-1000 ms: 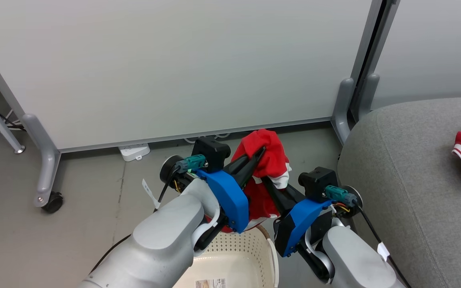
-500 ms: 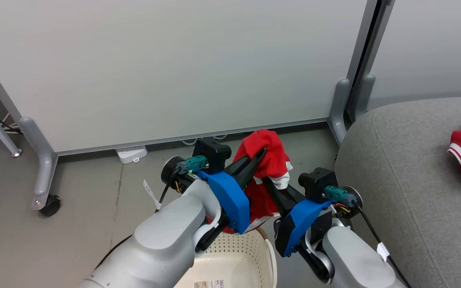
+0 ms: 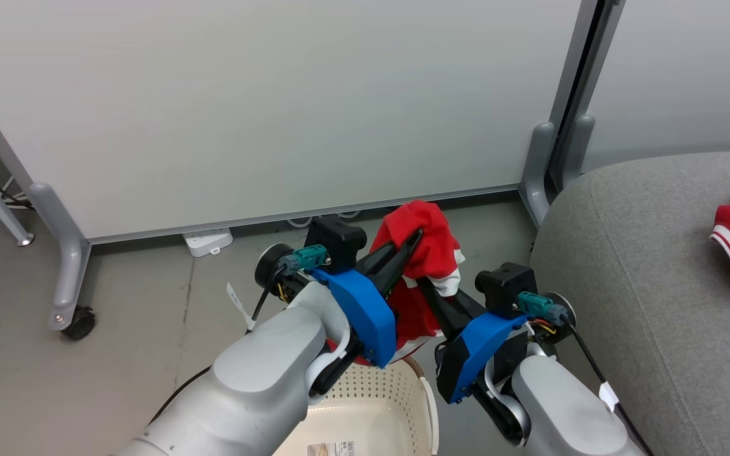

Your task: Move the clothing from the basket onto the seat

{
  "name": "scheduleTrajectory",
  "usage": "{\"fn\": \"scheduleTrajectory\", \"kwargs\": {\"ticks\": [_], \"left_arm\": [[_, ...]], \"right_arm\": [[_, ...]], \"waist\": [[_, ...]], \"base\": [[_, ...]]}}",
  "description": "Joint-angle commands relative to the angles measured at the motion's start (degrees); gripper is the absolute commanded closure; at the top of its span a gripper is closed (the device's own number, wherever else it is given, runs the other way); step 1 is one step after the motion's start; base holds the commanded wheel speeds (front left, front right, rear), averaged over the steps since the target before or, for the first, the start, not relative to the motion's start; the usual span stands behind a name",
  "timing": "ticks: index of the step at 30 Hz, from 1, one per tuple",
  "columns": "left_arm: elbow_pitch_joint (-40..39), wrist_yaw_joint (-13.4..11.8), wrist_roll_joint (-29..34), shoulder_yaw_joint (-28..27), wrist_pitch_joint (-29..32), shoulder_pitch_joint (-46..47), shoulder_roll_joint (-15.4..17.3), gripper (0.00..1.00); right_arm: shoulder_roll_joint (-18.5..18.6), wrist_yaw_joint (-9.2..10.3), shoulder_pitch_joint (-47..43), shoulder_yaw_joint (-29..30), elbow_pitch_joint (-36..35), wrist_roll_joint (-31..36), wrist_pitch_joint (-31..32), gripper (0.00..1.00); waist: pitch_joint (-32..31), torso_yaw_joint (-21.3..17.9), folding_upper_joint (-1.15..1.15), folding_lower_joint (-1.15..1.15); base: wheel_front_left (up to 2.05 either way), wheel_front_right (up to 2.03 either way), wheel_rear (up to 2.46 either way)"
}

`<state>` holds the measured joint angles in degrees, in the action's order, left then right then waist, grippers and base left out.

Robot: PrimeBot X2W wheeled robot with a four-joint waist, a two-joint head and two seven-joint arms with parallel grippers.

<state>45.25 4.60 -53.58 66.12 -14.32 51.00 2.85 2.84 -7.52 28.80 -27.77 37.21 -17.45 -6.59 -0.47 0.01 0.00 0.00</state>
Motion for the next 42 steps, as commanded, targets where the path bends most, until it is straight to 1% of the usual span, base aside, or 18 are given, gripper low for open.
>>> {"fn": "scheduleTrajectory", "kwargs": {"ticks": [1, 2, 5, 7, 12, 15, 17, 18, 22, 25, 31, 36, 42], "left_arm": [[-0.44, -0.48, 0.56, -0.88, -0.83, 0.44, 0.09, 0.08], [-0.66, -0.56, 1.00, -1.20, -0.96, -0.01, 0.09, 0.00], [-3.17, -1.16, 3.39, -3.72, -0.91, -1.86, 0.84, 0.00], [-6.32, -1.83, 5.80, -6.74, -0.88, -4.47, 1.99, 0.00], [-15.19, -1.58, 13.45, -13.69, -0.89, -12.88, 4.98, 0.00], [-19.24, -1.99, 18.30, -17.54, -0.90, -18.03, 6.55, 0.00], [-21.74, -2.10, 21.20, -20.46, -0.90, -21.21, 7.24, 0.00], [-21.74, -2.10, 21.20, -20.46, -0.90, -21.21, 7.24, 0.00], [-25.23, -1.78, 26.17, -25.60, -0.90, -27.17, 8.07, 0.00], [-27.31, -1.90, 29.10, -29.67, -0.89, -30.96, 7.69, 0.00], [-28.80, -0.93, 33.60, -35.93, -0.90, -36.76, 6.68, 0.00], [-28.98, 0.38, 36.13, -39.80, -0.90, -39.54, 5.82, 0.00], [-28.63, 1.69, 38.25, -42.51, -0.90, -40.76, 4.52, 0.00]], "right_arm": [[0.07, 0.06, 0.36, 0.18, 0.34, 0.55, -0.11, 1.00], [0.07, 0.07, 0.33, 0.30, 0.29, 0.54, -0.12, 1.00], [0.07, 0.06, 0.24, 1.00, 0.02, 0.85, -0.26, 1.00], [0.04, 0.06, 0.20, 1.47, -0.15, 1.14, -0.33, 1.00], [0.04, 0.06, -0.07, 3.06, -0.59, 2.17, -0.45, 1.00], [0.05, 0.06, -0.48, 3.98, -0.84, 2.84, -0.34, 1.00], [0.05, 0.06, -0.77, 4.44, -1.12, 3.03, -0.23, 1.00], [0.05, 0.06, -0.77, 4.44, -1.12, 3.03, -0.23, 1.00], [0.05, 0.06, -1.29, 5.21, -1.59, 3.48, 0.00, 1.00], [0.04, 0.05, -1.60, 5.64, -1.95, 3.75, 0.15, 1.00], [0.05, 0.06, -2.06, 6.28, -2.28, 4.06, 0.39, 1.00], [0.05, 0.06, -2.22, 6.63, -2.29, 4.04, 0.47, 1.00], [0.05, 0.06, -2.63, 6.82, -2.15, 3.98, 0.59, 1.00]], "waist": [[0.01, 0.05, 0.00, 0.00], [0.04, 0.08, 0.00, 0.00], [0.28, 0.22, 0.00, 0.00], [0.50, 0.32, 0.00, 0.00], [1.21, 0.80, 0.00, 0.00], [1.65, 1.20, 0.00, 0.00], [1.93, 1.41, 0.00, 0.00], [1.93, 1.41, 0.00, 0.00], [2.43, 1.80, 0.00, 0.00], [2.62, 2.00, 0.00, 0.00], [2.56, 2.19, 0.00, 0.00], [2.20, 2.23, 0.00, 0.00], [1.77, 2.20, 0.00, 0.00]], "base": [[0.00, 0.00, 0.00], [0.00, 0.00, 0.00], [0.00, 0.00, 0.00], [0.00, 0.00, 0.00], [0.00, 0.00, 0.00], [0.00, 0.00, 0.00], [0.00, 0.00, 0.00], [0.00, 0.00, 0.00], [0.00, 0.00, 0.00], [0.00, 0.00, 0.00], [0.00, 0.00, 0.00], [0.00, 0.00, 0.00], [0.00, 0.00, 0.00]]}}
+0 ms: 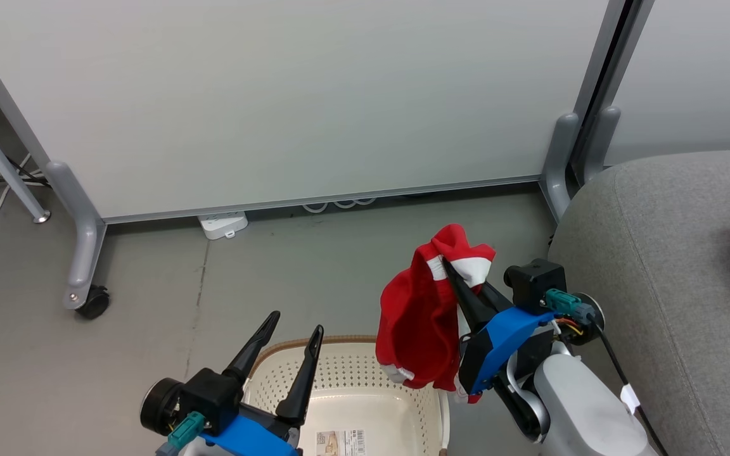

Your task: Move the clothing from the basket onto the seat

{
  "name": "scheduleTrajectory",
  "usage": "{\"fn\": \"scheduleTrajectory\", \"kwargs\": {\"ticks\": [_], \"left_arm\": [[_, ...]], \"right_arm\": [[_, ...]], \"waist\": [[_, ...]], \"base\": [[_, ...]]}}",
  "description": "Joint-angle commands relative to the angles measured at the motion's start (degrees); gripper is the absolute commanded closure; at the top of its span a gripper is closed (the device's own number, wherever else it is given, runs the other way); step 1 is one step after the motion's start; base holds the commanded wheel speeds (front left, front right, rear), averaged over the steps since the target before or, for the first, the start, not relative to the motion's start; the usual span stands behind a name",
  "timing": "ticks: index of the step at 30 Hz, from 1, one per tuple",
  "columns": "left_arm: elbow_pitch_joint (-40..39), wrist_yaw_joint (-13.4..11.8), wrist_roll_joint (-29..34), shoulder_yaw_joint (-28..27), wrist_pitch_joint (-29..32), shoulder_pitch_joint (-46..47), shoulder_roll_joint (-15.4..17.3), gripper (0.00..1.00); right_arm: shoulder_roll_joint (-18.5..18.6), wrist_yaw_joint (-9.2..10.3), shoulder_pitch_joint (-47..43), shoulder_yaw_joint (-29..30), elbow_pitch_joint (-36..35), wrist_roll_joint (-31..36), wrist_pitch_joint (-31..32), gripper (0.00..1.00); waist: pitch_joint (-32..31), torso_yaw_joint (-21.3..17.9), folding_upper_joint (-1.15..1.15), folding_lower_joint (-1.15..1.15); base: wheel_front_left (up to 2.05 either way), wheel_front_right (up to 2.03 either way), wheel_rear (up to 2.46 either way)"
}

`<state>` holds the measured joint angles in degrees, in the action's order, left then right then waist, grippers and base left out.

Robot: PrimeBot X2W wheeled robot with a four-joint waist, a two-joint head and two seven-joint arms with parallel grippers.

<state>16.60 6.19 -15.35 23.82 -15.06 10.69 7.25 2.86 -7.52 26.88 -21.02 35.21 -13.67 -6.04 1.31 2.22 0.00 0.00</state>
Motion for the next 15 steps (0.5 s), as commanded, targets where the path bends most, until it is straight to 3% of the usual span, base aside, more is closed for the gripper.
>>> {"fn": "scheduleTrajectory", "kwargs": {"ticks": [1, 8, 15], "left_arm": [[0.06, 0.29, 0.32, -0.53, -0.17, -0.50, 0.00, 0.00], [0.44, 0.94, 1.62, -1.70, -0.17, -1.10, -0.96, 0.00], [0.29, 1.27, 2.40, -2.19, -0.17, -0.79, -1.26, 0.00]], "right_arm": [[0.03, 0.06, -0.72, 0.05, -0.11, 0.12, 0.05, 1.00], [0.03, 0.06, -0.68, 0.01, -0.07, -0.24, -0.05, 1.00], [0.04, 0.06, -0.34, -0.31, -0.10, -0.54, -0.20, 1.00]], "waist": [[-0.10, -0.05, 0.00, 0.00], [-0.35, -0.85, 0.00, 0.00], [0.00, -4.22, 0.00, 0.00]], "base": [[0.00, 0.00, 0.00], [0.00, 0.00, 0.00], [0.00, 0.00, 0.00]]}}
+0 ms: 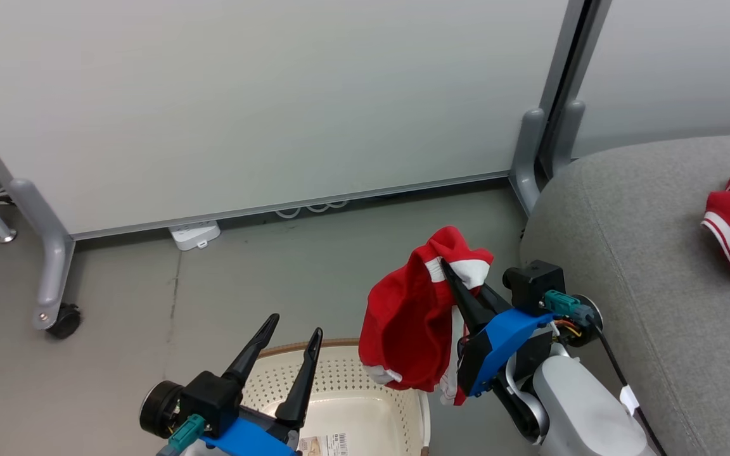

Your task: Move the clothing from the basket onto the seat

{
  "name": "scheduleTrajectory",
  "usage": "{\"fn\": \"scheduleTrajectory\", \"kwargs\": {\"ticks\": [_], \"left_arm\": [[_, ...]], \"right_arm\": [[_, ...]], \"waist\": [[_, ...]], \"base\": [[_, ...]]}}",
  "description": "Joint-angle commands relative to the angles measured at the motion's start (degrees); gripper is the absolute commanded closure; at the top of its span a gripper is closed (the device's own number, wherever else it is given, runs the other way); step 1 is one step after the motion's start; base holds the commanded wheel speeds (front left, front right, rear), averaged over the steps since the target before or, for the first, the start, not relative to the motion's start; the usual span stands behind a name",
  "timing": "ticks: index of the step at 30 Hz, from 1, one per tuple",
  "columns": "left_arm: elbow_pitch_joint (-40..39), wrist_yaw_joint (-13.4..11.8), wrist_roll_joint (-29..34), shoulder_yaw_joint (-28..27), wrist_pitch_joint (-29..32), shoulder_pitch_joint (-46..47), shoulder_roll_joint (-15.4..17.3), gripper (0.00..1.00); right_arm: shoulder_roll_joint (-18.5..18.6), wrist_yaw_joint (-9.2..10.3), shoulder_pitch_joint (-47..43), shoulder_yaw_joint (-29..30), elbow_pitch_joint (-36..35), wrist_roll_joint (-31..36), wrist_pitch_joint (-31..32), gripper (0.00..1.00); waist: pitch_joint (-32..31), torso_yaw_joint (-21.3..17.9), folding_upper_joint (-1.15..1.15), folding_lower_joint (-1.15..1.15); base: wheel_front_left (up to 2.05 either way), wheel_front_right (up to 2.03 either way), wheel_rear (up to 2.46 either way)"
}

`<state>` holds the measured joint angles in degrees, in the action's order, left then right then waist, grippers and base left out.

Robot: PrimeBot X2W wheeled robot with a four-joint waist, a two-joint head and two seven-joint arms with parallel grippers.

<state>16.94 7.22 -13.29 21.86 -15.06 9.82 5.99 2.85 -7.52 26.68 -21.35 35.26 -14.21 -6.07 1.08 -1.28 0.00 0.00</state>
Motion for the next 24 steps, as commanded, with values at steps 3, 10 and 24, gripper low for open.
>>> {"fn": "scheduleTrajectory", "kwargs": {"ticks": [3, 10, 24], "left_arm": [[-0.03, 0.27, 0.45, -0.15, -0.17, 0.51, -0.05, 0.00], [-0.23, 0.31, 0.17, 0.52, -0.17, 1.19, 0.47, 0.00], [-0.42, 0.33, -0.05, 1.24, -0.17, 2.63, 1.38, 0.00]], "right_arm": [[0.05, 0.06, 0.08, -0.03, -0.29, -0.03, -0.28, 1.00], [0.04, 0.05, 0.89, -0.07, -0.09, -0.11, -0.56, 1.00], [0.03, 0.05, 1.85, 0.11, 0.71, -0.50, -1.63, 1.00]], "waist": [[0.66, -2.89, 0.00, 0.00], [1.79, -9.09, 0.00, 0.00], [3.70, -20.62, 0.00, 0.00]], "base": [[0.00, 0.00, 0.00], [0.00, 0.00, 0.00], [0.00, 0.00, 0.00]]}}
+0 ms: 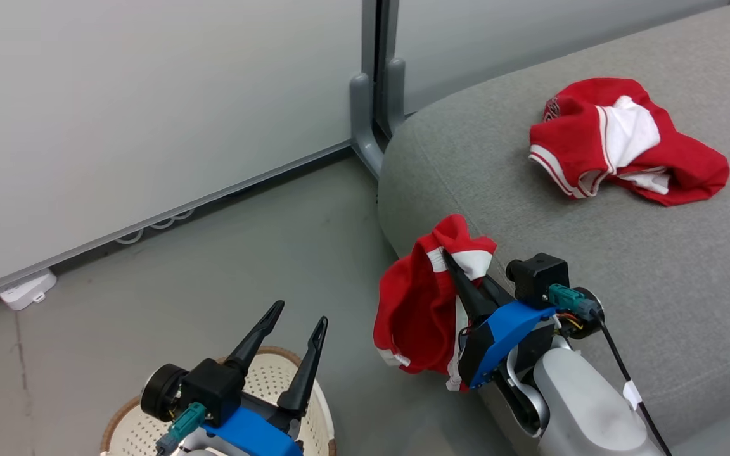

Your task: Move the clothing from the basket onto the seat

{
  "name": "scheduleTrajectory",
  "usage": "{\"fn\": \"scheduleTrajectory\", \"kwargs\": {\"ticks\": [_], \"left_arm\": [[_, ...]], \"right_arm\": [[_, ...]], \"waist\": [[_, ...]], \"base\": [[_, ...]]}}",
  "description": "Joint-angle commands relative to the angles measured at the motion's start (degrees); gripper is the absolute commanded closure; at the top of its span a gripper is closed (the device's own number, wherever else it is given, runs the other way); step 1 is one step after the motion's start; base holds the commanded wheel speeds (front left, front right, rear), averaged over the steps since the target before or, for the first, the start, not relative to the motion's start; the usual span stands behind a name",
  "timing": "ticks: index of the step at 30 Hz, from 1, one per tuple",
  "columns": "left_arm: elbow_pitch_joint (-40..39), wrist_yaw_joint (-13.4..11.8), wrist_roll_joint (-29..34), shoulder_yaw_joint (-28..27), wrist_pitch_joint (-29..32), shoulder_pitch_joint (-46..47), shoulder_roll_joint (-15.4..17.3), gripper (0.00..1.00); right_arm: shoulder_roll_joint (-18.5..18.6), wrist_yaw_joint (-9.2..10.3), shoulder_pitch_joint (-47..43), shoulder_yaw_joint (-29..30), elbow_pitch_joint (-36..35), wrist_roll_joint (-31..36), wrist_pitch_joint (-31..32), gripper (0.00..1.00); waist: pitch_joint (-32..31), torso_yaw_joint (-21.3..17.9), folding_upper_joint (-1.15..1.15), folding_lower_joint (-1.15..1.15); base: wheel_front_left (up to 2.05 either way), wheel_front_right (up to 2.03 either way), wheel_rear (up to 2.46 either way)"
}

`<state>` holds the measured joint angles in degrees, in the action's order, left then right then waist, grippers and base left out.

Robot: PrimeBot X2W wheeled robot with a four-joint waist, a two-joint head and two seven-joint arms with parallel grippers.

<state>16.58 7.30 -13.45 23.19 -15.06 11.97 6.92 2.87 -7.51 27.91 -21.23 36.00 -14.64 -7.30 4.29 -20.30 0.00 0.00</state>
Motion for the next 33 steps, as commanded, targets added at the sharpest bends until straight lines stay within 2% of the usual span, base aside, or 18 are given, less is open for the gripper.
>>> {"fn": "scheduleTrajectory", "kwargs": {"ticks": [1, 10, 22, 29, 33], "left_arm": [[-0.10, 0.26, 0.16, -0.08, -0.17, 0.52, 0.54, 0.00], [0.00, 0.26, 0.13, 0.71, -0.17, 0.95, 0.76, 0.00], [0.08, 0.26, -0.32, 1.62, -0.17, 1.37, 1.37, 0.00], [-0.70, 0.26, 0.35, 1.35, -0.17, 1.96, 1.74, 0.00], [-1.31, 0.26, 0.87, 1.92, -0.17, 3.80, 2.15, 0.00]], "right_arm": [[0.01, 0.04, 0.71, -0.06, 0.01, -0.17, -0.41, 1.00], [-0.02, 0.04, 0.24, 0.31, 0.62, -0.26, -0.92, 1.00], [-0.01, 0.04, -0.06, 1.88, 0.92, -0.55, -1.75, 1.00], [0.27, 0.04, 3.97, 7.58, -0.10, 1.98, -1.05, 1.00], [3.33, 0.05, 8.98, 12.23, -2.25, 4.69, 1.89, 1.00]], "waist": [[0.62, -2.30, 0.00, 0.00], [1.20, -5.70, 0.00, 0.00], [1.72, -4.48, 0.00, 0.00], [3.39, -3.39, 0.00, 0.00], [6.43, -2.10, 0.00, 0.00]], "base": [[0.00, 0.00, 0.00], [0.00, 0.00, 0.00], [0.00, 0.00, 0.00], [0.00, 0.00, 0.00], [0.00, 0.00, 0.00]]}}
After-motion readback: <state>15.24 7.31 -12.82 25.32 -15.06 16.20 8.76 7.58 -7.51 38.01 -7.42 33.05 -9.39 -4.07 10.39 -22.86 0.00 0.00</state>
